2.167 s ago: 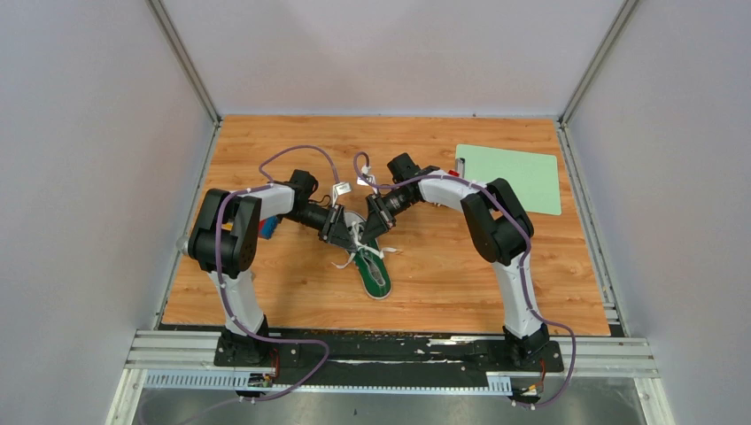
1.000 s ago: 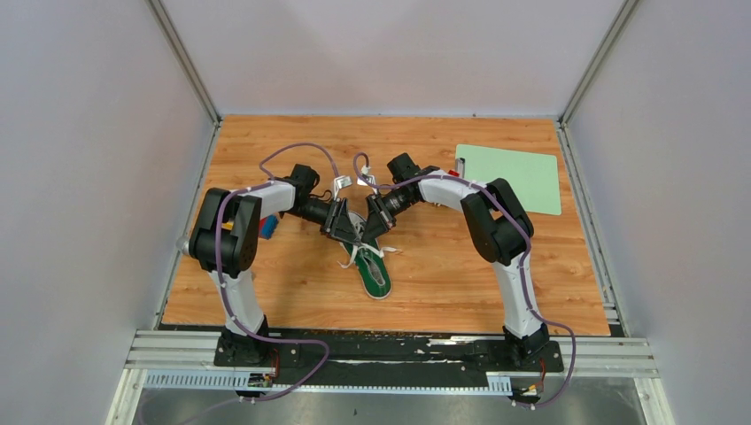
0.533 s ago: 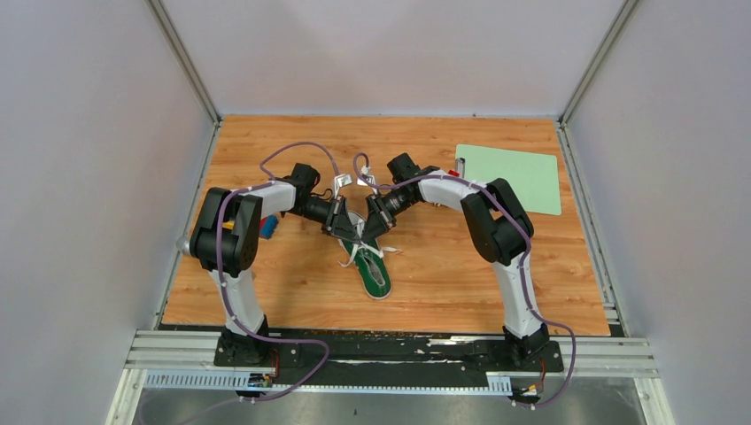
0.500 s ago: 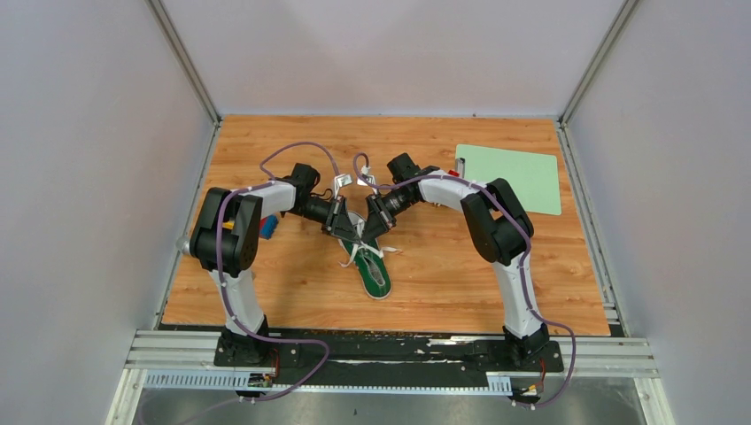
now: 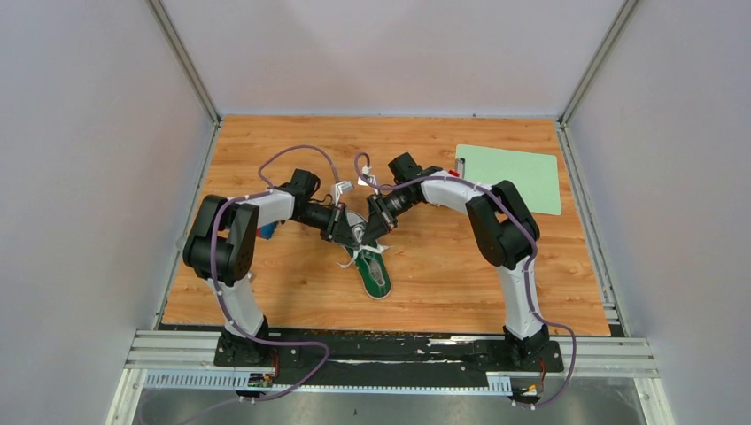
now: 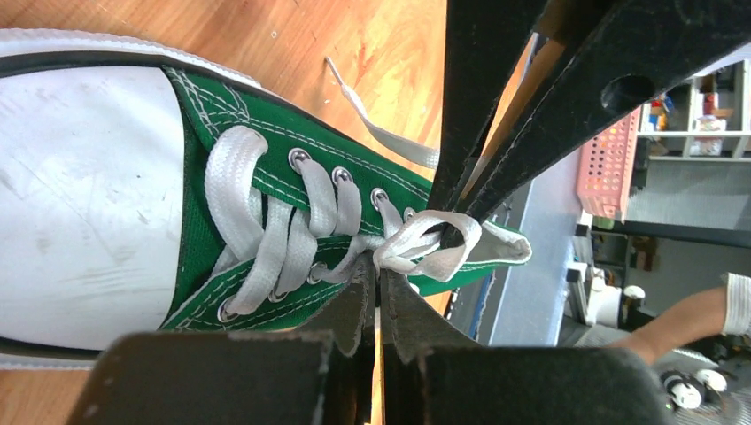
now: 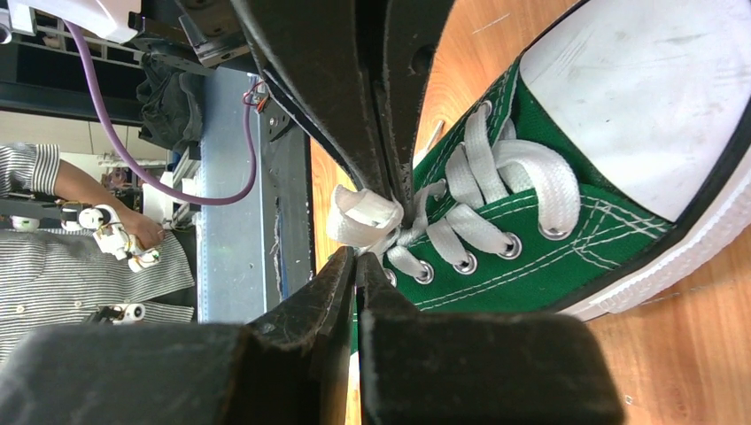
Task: Tie the shoes
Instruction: Cross the shoelace with the shoelace.
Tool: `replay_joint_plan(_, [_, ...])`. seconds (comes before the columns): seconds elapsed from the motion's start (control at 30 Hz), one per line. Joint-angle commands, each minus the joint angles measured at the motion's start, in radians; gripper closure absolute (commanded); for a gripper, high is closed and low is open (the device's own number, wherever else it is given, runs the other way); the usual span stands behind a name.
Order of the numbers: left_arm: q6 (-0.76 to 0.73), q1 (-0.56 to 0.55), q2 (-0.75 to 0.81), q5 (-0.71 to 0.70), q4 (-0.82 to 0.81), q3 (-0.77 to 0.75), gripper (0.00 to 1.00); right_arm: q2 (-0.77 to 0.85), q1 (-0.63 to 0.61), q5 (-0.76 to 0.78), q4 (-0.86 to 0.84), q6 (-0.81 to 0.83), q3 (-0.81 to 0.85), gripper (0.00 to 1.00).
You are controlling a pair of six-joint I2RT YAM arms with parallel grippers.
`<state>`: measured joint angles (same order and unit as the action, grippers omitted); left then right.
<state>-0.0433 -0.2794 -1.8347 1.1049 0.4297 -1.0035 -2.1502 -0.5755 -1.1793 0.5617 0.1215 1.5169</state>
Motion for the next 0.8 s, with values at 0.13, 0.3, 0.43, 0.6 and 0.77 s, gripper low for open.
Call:
replay_joint_plan(0.13, [0.184,-0.015,0.151,-0.091,-0.26,0.128,1.0,0.054,-0.018,-0.096,-0.015,-0.028,-0.029,0.95])
replay_joint_plan(0.3, [0.257,-0.017,0.212,-0.151,-0.394,0.207,1.0,0.062,-0.027,-0.128,-0.016,-0.043,-0.047,0.94])
replay_joint_plan(0.43, [0.293,-0.018,0.2,-0.167,-0.467,0.208,1.0,0.058,-0.028,-0.134,-0.017,-0.057,-0.04,0.94])
replay_joint_plan(0.6, [0.304,-0.023,0.16,-0.172,-0.486,0.174,1.0,0.048,-0.027,-0.136,-0.016,-0.065,-0.027,0.94])
replay_joint_plan(0.77, [0.299,-0.037,0.141,-0.179,-0.496,0.167,1.0,0.046,-0.028,-0.147,-0.021,-0.082,-0.022,0.94])
